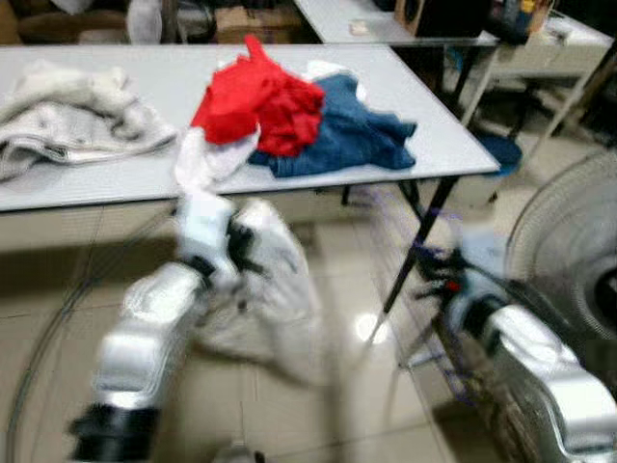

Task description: Hang hanger

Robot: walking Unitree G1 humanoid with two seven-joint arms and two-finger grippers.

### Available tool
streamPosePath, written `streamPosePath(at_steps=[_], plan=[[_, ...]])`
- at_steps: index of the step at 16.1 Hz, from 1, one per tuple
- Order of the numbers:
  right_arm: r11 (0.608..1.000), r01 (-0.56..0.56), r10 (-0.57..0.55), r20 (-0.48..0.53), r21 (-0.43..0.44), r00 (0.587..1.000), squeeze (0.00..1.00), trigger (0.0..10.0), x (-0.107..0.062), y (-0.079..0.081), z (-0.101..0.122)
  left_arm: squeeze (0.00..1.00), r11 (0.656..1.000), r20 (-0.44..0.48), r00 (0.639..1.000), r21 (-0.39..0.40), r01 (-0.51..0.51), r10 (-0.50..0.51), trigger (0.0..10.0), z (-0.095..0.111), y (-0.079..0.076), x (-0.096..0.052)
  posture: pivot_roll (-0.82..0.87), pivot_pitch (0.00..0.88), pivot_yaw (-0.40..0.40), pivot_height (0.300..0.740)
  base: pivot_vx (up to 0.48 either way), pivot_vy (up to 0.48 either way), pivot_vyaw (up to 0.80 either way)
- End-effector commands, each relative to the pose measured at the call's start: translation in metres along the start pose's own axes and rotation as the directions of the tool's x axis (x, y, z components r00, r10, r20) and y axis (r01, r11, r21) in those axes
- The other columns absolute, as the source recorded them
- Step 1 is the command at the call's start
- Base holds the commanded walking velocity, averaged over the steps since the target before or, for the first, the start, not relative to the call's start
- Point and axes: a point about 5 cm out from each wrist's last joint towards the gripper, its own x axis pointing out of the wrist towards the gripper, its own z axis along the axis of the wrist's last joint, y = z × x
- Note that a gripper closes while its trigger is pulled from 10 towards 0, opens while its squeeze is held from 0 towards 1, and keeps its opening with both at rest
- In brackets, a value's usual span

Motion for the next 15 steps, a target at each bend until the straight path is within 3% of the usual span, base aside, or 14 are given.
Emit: streamPosePath(at_steps=[1,5,7,8,12,15], plan=[[1.0,-0.006,0.006,0.003,-0.026,1.0,0.0,10.0,-0.006,-0.005,0.004,0.0,0.999,0.104,0.993,0.015,0.051,-0.052,10.0,0.025,-0.009,0.008,-0.08,0.024,-0.039,0.74,0.326,0.0,0.0],[0.975,-0.194,0.198,0.034,-0.112,0.98,0.0,10.0,-0.025,-0.008,0.034,0.0,0.998,0.143,0.988,0.022,0.052,-0.055,10.0,0.041,-0.003,0.014,-0.08,0.008,-0.04,0.74,0.336,0.0,0.0],[0.939,-0.306,0.314,0.029,-0.158,0.949,0.0,10.0,-0.041,-0.015,0.048,0.0,0.998,0.143,0.989,0.062,0.029,-0.038,10.0,0.047,0.007,0.02,-0.08,0.0,-0.047,0.74,0.337,0.0,0.0],[0.903,-0.386,0.391,-0.011,-0.19,0.92,0.0,10.0,-0.053,-0.019,0.052,0.0,0.996,0.162,0.986,0.084,0.023,-0.036,10.0,0.056,0.014,0.027,-0.08,0.0,-0.05,0.74,0.337,0.0,0.0],[0.812,-0.562,0.548,-0.126,-0.157,0.827,0.0,10.0,-0.079,-0.024,0.055,0.0,0.991,0.247,0.966,0.124,0.052,-0.081,10.0,0.093,0.021,0.044,-0.08,0.0,-0.049,0.74,0.34,0.0,0.0],[0.794,-0.592,0.572,-0.159,-0.136,0.804,0.0,10.0,-0.088,-0.03,0.057,0.0,0.989,0.289,0.95,0.126,0.081,-0.115,10.0,0.109,0.019,0.049,-0.08,0.0,-0.05,0.74,0.351,0.0,0.0]])
